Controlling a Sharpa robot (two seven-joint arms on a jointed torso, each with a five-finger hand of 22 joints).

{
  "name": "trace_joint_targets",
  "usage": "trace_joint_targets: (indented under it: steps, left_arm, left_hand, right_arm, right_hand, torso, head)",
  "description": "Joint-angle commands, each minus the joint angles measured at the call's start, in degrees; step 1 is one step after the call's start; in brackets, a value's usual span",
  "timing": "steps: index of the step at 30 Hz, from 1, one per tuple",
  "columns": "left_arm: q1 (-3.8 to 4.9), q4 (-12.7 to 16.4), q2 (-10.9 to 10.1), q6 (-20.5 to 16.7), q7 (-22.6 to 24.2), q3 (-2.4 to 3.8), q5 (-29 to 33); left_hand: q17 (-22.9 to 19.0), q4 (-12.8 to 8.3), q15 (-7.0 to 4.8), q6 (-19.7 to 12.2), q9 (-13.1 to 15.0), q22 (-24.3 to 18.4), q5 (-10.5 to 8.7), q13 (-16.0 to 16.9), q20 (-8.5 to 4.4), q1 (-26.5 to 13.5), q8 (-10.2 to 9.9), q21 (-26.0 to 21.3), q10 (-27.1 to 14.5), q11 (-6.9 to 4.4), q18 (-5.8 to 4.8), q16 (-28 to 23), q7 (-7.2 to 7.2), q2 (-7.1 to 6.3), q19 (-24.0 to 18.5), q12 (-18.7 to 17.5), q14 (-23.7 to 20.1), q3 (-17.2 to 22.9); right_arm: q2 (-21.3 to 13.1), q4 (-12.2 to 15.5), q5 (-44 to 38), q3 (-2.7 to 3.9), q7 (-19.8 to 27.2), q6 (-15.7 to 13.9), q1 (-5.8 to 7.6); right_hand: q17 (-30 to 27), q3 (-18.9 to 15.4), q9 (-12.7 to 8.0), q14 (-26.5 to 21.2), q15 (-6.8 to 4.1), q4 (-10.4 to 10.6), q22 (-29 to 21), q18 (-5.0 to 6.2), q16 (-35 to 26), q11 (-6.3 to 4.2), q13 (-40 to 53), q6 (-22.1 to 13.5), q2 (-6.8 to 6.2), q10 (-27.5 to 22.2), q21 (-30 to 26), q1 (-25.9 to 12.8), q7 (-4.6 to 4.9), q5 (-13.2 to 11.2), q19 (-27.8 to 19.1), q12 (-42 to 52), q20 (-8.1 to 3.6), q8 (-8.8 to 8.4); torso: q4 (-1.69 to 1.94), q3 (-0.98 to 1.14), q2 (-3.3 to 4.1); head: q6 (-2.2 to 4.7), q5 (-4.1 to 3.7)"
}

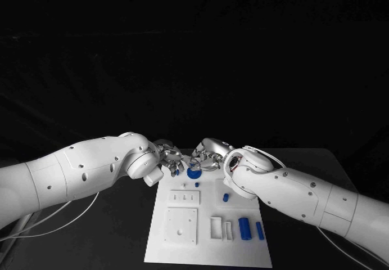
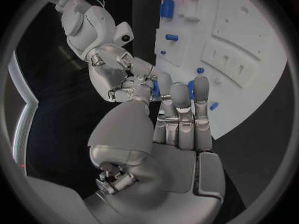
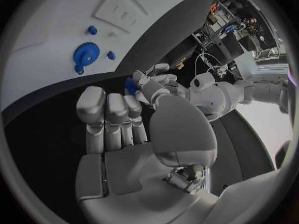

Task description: Assemble the parts on the task board

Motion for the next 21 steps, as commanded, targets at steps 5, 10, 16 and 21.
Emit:
trace_joint_targets:
  steps: [5, 10, 16, 21]
  left_arm:
    - [0.10, 0.16, 0.14, 1.65, 1.00, 0.07, -0.26]
    - [0.10, 0.17, 0.11, 1.85, 1.13, 0.07, -0.25]
    - [0.10, 0.14, 0.09, 1.80, 1.31, 0.07, -0.27]
    - [0.10, 0.12, 0.12, 1.65, 1.34, 0.07, -0.29]
  left_hand:
    - [-0.09, -4.27, 0.01, -0.79, 1.65, 0.63, 8.54, -0.28, 0.09, -1.40, 0.38, 0.06, 2.14, 0.04, 0.85, 0.31, 0.53, 0.94, -0.79, -0.73, -0.54, 6.95]
    - [-0.08, -7.14, 0.08, -0.73, 2.46, 1.44, 11.31, -0.23, 0.22, -4.27, 0.36, 0.53, 2.14, 0.18, 1.25, 0.45, 0.89, 1.38, -1.18, -0.76, -0.69, 11.58]
    - [-0.03, -8.49, 0.01, 0.03, 2.72, 1.77, 9.97, -0.15, 0.13, -4.83, 0.37, 0.60, 2.17, 0.15, 1.32, 0.56, 0.80, 1.81, -1.19, -0.61, -0.61, 13.87]
    - [0.21, -8.89, -0.16, 1.45, 3.88, 2.23, 2.67, -0.01, -0.01, -8.04, 0.45, 0.91, 2.34, -0.05, 1.41, 0.77, 0.45, -1.02, -1.11, -0.05, -0.40, 24.75]
  right_arm:
    - [0.34, -0.13, -0.40, -0.23, 0.41, 1.11, -0.01]
    - [0.35, -0.23, -0.40, -0.29, 0.39, 1.09, -0.02]
    - [0.36, -0.35, -0.38, -0.35, 0.45, 1.14, -0.02]
    - [0.42, -0.53, -0.29, -0.48, 0.56, 1.06, -0.05]
  right_hand:
    - [0.09, -0.37, 0.09, 0.33, -0.08, 0.05, 6.49, 0.14, 0.08, -0.17, 0.06, 0.46, -0.02, 0.30, 0.10, -0.23, 0.13, 0.15, 0.45, 0.12, -0.07, 0.11]
    - [0.09, -0.37, 0.09, 0.33, -0.08, 0.05, 6.49, 0.14, 0.08, -0.17, 0.06, 0.46, -0.02, 0.30, 0.10, -0.23, 0.13, 0.15, 0.45, 0.12, -0.07, 0.11]
    - [0.03, -0.45, 0.10, 0.31, -0.09, 0.05, 6.50, 0.13, -0.04, -0.17, 0.04, 0.50, 0.09, 0.29, 0.11, -0.33, 0.12, 0.26, 0.48, 0.07, -0.08, 0.12]
    - [-0.07, -0.87, 0.07, 0.29, -0.07, 0.18, 6.44, 0.15, -0.20, -0.16, -0.08, 0.29, -0.19, 0.18, -0.14, -0.56, 0.12, 0.45, 0.44, -0.12, -0.07, 0.11]
  torso:
    - [0.05, 0.03, 0.01]
    - [0.01, 0.04, 0.03]
    - [0.00, 0.06, 0.01]
    - [-0.01, 0.07, 0.01]
  head:
    - [-0.16, 0.10]
    - [-0.20, 0.17]
    - [-0.24, 0.15]
    - [-0.30, 0.17]
